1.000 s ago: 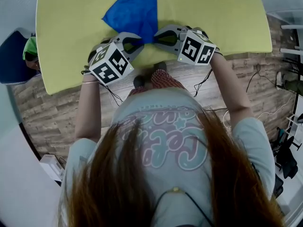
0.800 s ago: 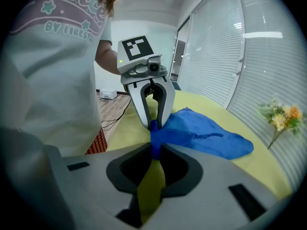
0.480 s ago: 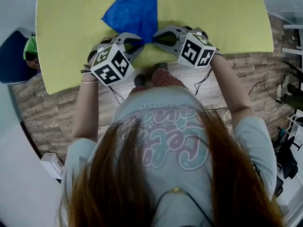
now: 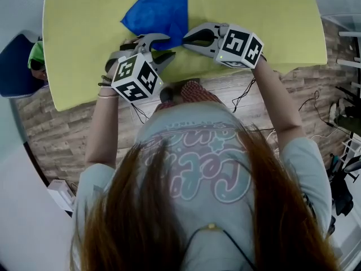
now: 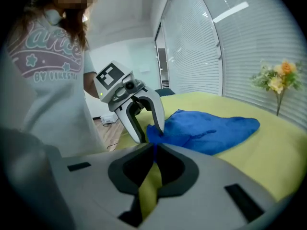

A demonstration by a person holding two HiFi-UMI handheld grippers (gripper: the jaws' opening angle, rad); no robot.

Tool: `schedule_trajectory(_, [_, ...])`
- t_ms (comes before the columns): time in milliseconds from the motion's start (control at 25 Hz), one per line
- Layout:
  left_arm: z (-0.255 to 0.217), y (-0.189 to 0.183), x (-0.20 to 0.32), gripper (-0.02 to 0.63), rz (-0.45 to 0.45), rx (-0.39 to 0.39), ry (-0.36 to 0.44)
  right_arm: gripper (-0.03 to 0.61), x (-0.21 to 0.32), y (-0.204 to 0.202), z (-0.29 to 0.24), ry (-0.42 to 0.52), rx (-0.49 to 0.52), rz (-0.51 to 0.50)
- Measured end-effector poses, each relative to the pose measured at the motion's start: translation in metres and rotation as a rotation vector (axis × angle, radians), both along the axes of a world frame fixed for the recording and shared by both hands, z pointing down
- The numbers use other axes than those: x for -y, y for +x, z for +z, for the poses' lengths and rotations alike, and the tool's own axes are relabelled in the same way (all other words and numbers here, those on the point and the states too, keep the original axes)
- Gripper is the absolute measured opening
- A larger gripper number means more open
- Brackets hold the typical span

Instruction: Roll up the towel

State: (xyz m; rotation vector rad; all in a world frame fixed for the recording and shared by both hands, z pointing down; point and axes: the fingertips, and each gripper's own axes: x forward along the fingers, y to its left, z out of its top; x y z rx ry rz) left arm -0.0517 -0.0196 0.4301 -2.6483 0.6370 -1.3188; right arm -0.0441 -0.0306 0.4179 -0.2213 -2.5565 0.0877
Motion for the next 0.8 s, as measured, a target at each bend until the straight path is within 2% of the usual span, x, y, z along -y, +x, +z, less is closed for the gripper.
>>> schedule_trajectory(80, [0.0,-0.001,0.003,0.043,-0.012,-0.003,0.001,0.026,0.0,0.0,-0.001,-0.023,0.003,0.005])
schedule_trajectory(160, [0.0,-0.003,0.002,0.04,-0.027,-0.038,-0.047,0.029,-0.002,-0.001,-0.004,-0.009,0.015,0.003])
schedule_trajectory(240, [0.0,-0.005,0.002,0.038,-0.041,-0.068,-0.116,0.048,-0.004,-0.001,-0.008,0.045,0.033,-0.019])
schedule_trajectory(280, [0.001,-0.006,0.003,0.038,-0.046,-0.079,-0.15,0.076,-0.005,-0.001,-0.011,0.081,0.039,-0.036])
schedule_trajectory(360, [0.001,-0.008,0.006,0.038,-0.059,-0.109,-0.221,0.192,-0.006,-0.003,-0.013,0.16,0.033,-0.075])
schedule_trajectory(440, [-0.002,-0.007,0.009,0.037,-0.078,-0.156,-0.282,0.19,-0.004,-0.007,-0.012,0.241,0.017,-0.102])
schedule_trajectory(480, [-0.003,-0.007,0.01,0.037,-0.09,-0.177,-0.308,0.163,-0.002,-0.01,-0.011,0.261,0.017,-0.107])
schedule_trajectory(560, [-0.003,-0.005,0.014,0.037,-0.109,-0.202,-0.349,0.041,0.004,-0.011,-0.009,0.234,0.028,-0.095])
schedule_trajectory(680, [-0.003,-0.001,0.018,0.037,-0.115,-0.212,-0.388,0.034,0.011,-0.007,-0.007,0.112,0.023,-0.07])
schedule_trajectory(800, [-0.004,0.0,0.024,0.038,-0.131,-0.206,-0.378,0.031,0.018,-0.003,-0.004,0.0,-0.012,-0.023])
